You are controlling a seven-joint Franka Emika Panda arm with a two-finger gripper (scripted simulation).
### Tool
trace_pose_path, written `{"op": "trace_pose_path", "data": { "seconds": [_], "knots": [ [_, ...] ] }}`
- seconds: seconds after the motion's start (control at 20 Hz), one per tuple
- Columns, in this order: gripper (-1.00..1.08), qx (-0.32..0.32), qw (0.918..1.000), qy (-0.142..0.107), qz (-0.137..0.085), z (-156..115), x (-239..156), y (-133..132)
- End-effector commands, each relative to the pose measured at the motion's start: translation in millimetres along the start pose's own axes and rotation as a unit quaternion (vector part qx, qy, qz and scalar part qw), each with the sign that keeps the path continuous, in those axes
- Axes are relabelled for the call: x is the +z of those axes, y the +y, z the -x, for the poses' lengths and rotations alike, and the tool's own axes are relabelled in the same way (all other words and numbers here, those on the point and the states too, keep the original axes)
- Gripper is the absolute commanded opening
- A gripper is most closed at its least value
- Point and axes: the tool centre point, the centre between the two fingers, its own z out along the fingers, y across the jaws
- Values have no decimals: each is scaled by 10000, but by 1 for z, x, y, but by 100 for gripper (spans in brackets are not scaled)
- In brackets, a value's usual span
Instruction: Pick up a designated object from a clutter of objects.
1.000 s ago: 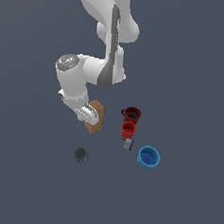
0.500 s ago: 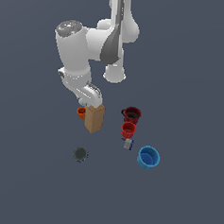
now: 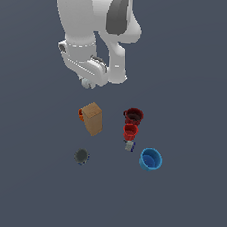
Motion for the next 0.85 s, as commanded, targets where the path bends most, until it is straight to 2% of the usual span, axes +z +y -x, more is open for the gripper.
{"op": "trace_pose_path", "data": {
  "seconds": [0.0,0.4,0.8],
  "knots": [
    [-100,1,10000,-1,5,8,-19,2],
    [-100,-3,10000,-4,0,23,-62,3],
    [-100,-6,10000,-7,-6,27,-76,3]
  ]
}}
